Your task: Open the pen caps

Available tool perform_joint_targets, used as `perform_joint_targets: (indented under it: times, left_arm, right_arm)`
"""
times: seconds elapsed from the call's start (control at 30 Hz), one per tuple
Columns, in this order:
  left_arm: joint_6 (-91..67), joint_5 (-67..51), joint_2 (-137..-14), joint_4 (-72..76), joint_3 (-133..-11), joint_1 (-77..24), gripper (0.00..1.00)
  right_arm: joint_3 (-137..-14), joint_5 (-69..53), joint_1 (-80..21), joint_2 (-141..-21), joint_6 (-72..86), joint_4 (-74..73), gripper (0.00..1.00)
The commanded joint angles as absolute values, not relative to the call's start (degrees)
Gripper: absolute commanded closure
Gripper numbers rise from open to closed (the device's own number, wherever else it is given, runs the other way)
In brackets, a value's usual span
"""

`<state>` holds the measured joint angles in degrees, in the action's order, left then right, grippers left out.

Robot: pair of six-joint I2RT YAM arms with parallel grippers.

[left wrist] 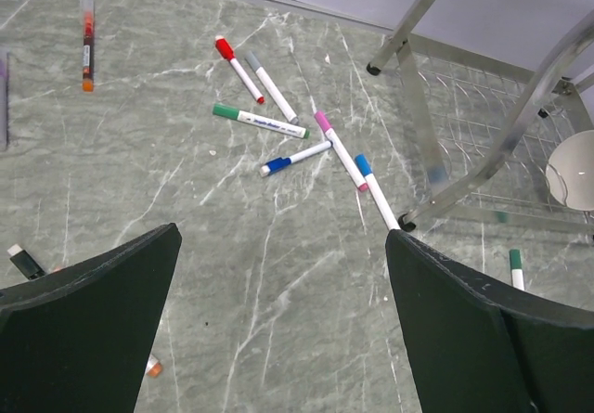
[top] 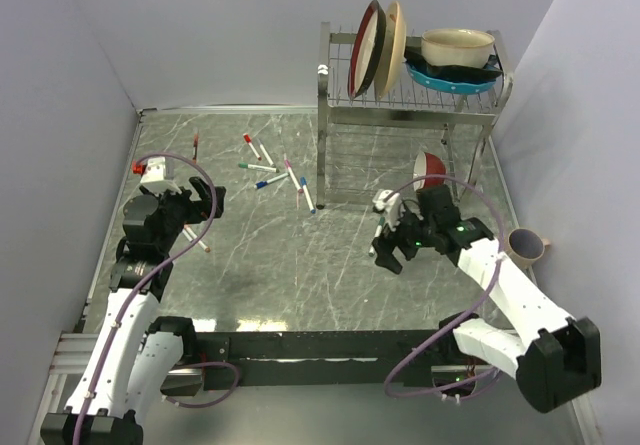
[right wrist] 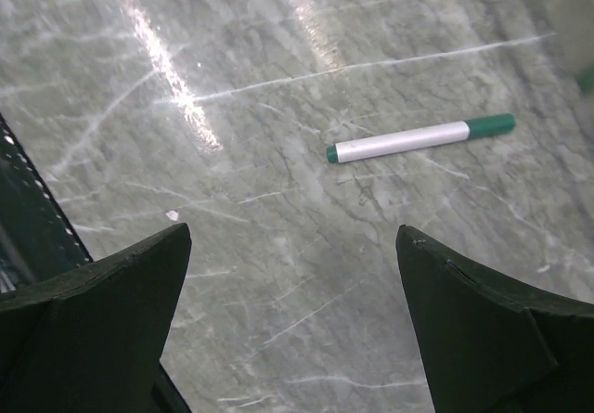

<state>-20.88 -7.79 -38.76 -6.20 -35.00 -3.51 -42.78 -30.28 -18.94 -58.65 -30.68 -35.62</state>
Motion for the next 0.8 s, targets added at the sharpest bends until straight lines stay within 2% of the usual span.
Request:
perform_joint_targets:
  times: [0.0, 0.37, 0.53, 0.77]
  left_arm:
    - [-19.6, -8.88, -38.94, -3.34, -36.83, -3.08, 0.01]
    - [-19.51, -9.4, -39.64, -3.25, -36.83, -2.81, 0.0]
    - [-19.42, -9.4, -39.46, -3.25, -36.83, -2.81, 0.01]
    - [-19.34, -9.93, -39.29, -3.08, -36.74, -2.81, 0.01]
  right_arm:
    - [-43.06, -21.2, -23.28, -62.83, -30.68, -30.94, 0.0]
    - [-43.07, -11.52, -30.76, -72.33, -26.98, -26.19, 0.0]
    - [-42.98, -9.15, -31.2, -75.23, -24.35, -24.53, 0.13]
    - [-44.73, -3.52, -31.73, -79.62, -19.43, -21.53, 0.15]
